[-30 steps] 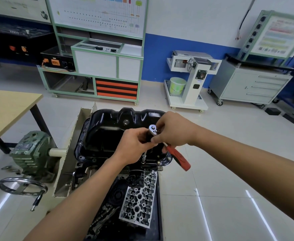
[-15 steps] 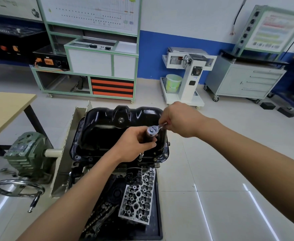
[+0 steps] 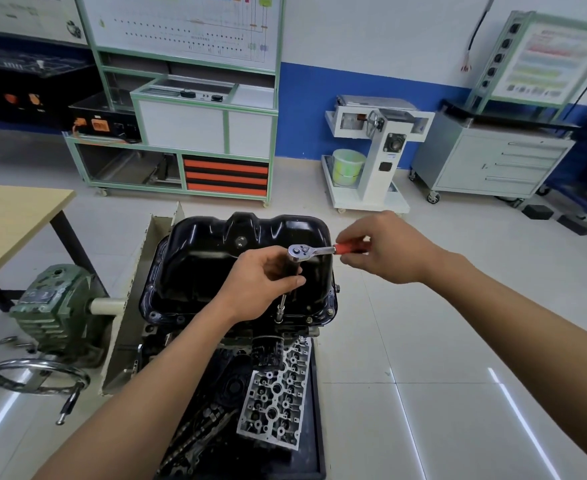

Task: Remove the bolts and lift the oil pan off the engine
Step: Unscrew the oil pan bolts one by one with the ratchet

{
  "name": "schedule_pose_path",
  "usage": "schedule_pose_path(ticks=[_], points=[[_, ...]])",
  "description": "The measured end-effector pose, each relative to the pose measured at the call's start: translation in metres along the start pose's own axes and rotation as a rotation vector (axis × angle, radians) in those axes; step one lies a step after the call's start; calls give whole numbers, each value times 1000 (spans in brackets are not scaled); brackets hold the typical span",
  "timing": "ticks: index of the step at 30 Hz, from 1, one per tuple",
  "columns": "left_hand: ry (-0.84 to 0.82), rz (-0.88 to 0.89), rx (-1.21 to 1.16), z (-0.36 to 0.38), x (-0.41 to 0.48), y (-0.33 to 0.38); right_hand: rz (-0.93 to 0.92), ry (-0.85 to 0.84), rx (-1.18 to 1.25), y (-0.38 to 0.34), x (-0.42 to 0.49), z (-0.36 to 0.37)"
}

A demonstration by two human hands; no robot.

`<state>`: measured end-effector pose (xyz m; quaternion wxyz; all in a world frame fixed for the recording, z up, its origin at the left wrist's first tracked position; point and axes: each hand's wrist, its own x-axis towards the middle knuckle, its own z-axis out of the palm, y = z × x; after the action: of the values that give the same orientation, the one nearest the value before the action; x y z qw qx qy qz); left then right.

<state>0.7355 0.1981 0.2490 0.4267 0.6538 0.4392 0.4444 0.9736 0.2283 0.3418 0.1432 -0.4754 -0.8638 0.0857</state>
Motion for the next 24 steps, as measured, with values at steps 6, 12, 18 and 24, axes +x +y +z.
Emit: schedule_pose_path(ticks=[6,12,18,24], points=[[95,42,63,7,2,-2,73,-163,102,-25,-33,0],[226,60,111,16,2,-8,151,-169,122,-75,-44,25],[167,70,82,13,-2,-3,169,-288,265,-74,-35,18],[-115,37,123,1,-8,8,132,-211,-161,-45,-6,-14]])
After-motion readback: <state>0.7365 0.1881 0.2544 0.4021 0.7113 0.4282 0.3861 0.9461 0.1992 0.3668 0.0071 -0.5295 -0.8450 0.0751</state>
